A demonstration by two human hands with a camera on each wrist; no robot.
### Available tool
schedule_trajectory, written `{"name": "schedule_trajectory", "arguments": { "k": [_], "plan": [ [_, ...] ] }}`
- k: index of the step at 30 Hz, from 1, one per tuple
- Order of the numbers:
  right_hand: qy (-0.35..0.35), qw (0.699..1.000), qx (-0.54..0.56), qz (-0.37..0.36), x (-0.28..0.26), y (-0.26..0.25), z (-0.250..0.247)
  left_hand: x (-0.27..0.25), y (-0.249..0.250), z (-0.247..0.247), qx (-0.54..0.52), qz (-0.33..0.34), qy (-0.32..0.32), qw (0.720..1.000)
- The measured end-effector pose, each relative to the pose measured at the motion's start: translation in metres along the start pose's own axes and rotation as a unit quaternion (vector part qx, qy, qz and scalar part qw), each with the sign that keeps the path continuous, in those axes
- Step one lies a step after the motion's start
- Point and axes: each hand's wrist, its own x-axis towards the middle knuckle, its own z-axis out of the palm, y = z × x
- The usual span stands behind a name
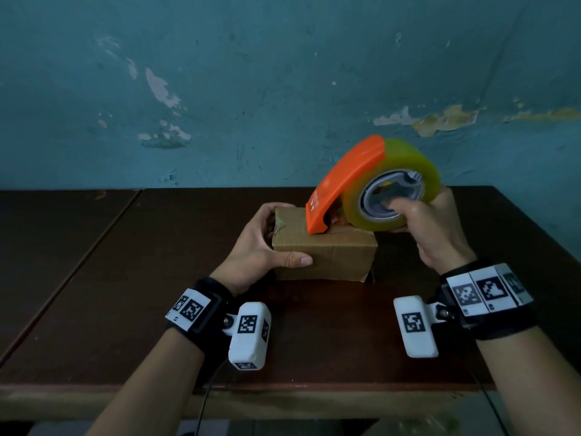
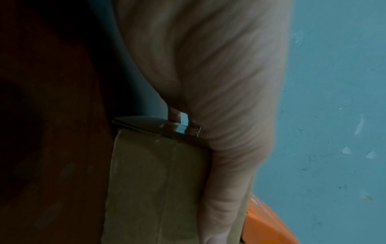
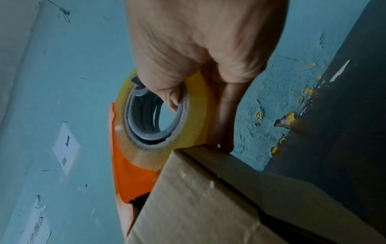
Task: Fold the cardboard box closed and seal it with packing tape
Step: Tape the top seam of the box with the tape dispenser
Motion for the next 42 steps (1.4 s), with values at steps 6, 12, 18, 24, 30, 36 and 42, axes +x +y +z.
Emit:
{"name": "schedule_trajectory", "arguments": {
  "k": [6,12,18,24,30,36,42],
  "plan": [
    [0.046,0.999,-0.014,-0.003,0.003,-0.002,-0.014,0.001,0.0,-0.002,0.018,-0.002,0.002,1.0],
    [0.064,0.997,-0.047,0.004,0.002,0.0,-0.021,0.001,-0.002,-0.002,0.024,-0.006,0.006,1.0],
    [0.05,0.997,-0.067,0.004,0.006,-0.005,-0.023,0.002,-0.003,-0.001,0.02,-0.012,0.007,1.0],
    [0.049,0.997,-0.054,0.009,0.006,-0.007,-0.02,0.004,0.001,0.0,0.025,-0.021,-0.002,0.999],
    [0.055,0.998,-0.04,0.012,0.003,-0.008,-0.018,0.009,0.032,-0.002,0.29,0.04,-0.034,0.955],
    [0.054,0.998,-0.036,0.017,0.001,-0.008,-0.017,0.012,0.061,0.023,0.472,0.051,-0.063,0.878],
    [0.056,0.997,-0.051,0.003,0.001,-0.007,-0.018,0.021,0.048,0.028,0.594,0.067,-0.114,0.794]
  ]
}}
